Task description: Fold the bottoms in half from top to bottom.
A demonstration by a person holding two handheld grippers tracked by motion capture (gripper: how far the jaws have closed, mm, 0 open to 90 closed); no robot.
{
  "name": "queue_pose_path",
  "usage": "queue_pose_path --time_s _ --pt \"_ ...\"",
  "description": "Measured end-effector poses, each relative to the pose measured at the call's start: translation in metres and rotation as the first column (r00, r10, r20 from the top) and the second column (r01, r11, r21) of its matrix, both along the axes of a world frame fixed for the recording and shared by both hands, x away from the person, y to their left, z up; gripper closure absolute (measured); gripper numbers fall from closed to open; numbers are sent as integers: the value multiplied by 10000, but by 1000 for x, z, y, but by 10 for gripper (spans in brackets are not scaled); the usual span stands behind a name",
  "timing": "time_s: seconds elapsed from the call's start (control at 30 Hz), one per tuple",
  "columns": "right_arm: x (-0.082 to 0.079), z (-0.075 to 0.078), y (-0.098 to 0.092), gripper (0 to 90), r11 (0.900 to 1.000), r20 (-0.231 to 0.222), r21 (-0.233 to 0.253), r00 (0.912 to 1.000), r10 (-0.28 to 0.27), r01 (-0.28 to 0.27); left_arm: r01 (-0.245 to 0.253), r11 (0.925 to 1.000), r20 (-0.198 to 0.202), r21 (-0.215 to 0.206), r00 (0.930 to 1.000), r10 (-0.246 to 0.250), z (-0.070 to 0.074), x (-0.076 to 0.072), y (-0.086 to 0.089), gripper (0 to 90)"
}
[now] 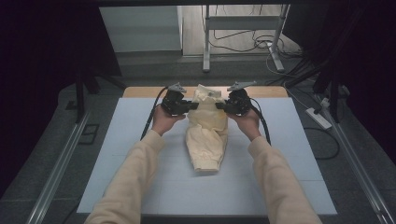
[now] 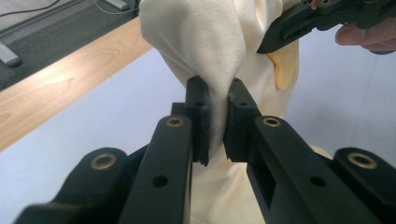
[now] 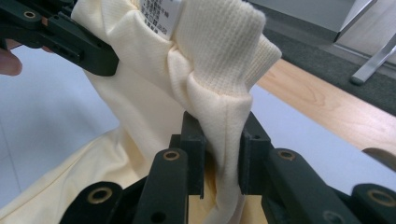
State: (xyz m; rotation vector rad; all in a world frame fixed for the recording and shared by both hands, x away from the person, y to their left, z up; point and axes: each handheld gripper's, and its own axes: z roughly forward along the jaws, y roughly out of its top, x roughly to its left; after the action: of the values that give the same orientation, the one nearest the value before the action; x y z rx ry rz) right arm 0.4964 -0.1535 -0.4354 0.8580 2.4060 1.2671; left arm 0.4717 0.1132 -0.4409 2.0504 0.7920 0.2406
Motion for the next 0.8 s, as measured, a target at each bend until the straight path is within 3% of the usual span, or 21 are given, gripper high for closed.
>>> queue_pose_path --time_s 0.27,0.8 --pt "-11 -7 -1 753 9997 -255 156 9995 210 -206 122 9999 -63 -85 9999 -123 -7 -12 3 814" --pt "-25 -11 -5 753 9987 -305 157 9984 482 -477 355 9992 -103 -168 9993 -357 -13 -26 3 812"
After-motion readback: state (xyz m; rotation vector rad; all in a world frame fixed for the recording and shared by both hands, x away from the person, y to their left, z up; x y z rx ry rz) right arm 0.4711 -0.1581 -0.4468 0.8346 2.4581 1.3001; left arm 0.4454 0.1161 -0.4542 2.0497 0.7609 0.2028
